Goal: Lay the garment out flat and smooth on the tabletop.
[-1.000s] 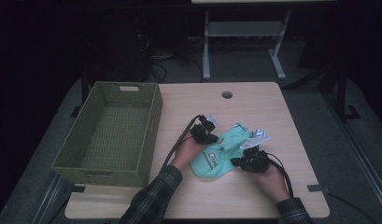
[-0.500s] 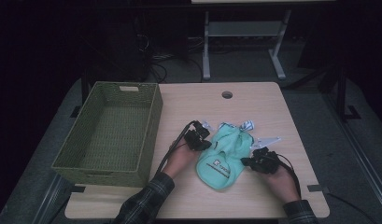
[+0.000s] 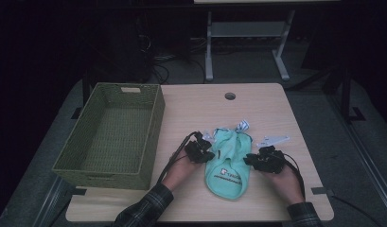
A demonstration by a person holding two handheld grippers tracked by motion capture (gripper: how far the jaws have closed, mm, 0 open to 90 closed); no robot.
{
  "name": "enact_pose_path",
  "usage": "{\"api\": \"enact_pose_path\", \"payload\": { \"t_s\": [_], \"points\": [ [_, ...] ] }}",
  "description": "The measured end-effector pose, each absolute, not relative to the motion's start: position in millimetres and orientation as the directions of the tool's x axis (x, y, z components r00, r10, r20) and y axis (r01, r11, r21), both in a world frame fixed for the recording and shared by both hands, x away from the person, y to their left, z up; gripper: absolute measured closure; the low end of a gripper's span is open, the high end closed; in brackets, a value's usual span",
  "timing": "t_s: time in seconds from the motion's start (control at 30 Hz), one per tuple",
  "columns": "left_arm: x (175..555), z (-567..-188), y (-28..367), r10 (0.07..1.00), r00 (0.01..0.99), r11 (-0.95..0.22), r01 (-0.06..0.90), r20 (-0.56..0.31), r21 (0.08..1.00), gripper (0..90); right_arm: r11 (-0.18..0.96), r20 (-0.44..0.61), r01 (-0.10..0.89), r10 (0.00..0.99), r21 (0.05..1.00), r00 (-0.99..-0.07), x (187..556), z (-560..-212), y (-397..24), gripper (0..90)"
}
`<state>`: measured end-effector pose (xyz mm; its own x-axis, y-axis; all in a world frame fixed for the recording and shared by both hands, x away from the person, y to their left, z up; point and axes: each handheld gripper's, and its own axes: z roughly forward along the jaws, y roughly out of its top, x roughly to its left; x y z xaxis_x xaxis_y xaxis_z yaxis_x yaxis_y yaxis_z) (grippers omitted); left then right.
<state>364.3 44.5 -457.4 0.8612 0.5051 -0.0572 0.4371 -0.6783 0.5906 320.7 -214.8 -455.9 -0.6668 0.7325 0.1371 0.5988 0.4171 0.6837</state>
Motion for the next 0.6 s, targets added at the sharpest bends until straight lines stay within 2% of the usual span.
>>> {"api": "enact_pose_path", "payload": {
  "t_s": [0.13, 0.2, 0.33, 0.37, 0.47, 0.6],
  "points": [
    [364.0, -457.5, 44.6, 0.504, 0.862, -0.679, 0.435, -0.055, 0.592, 89.8, 0.435, 0.138, 0.591, 0.715, 0.679, -0.685, 325.4, -458.9, -200.4, 69.3],
    [364.5, -457.5, 45.1, 0.502, 0.863, -0.679, 0.435, -0.058, 0.592, 89.7, 0.471, 0.106, 0.585, 0.713, 0.660, -0.693, 327.3, -463.1, -192.1, 69.4],
    [364.9, -457.6, 45.8, 0.503, 0.862, -0.677, 0.435, -0.059, 0.594, 89.8, 0.495, 0.066, 0.568, 0.713, 0.658, -0.698, 328.3, -466.0, -187.3, 86.1],
    [364.8, -457.6, 45.5, 0.502, 0.863, -0.678, 0.433, -0.056, 0.594, 89.8, 0.492, 0.071, 0.568, 0.712, 0.660, -0.699, 328.1, -466.2, -187.1, 87.7],
    [364.2, -457.5, 45.1, 0.503, 0.862, -0.679, 0.434, -0.056, 0.592, 89.8, 0.500, 0.057, 0.560, 0.711, 0.661, -0.701, 326.2, -464.8, -186.5, 88.8],
    [364.3, -457.7, 45.4, 0.506, 0.860, -0.675, 0.439, -0.061, 0.593, 89.8, 0.466, 0.088, 0.560, 0.710, 0.685, -0.699, 325.2, -458.9, -194.0, 88.1]
  ]
}}
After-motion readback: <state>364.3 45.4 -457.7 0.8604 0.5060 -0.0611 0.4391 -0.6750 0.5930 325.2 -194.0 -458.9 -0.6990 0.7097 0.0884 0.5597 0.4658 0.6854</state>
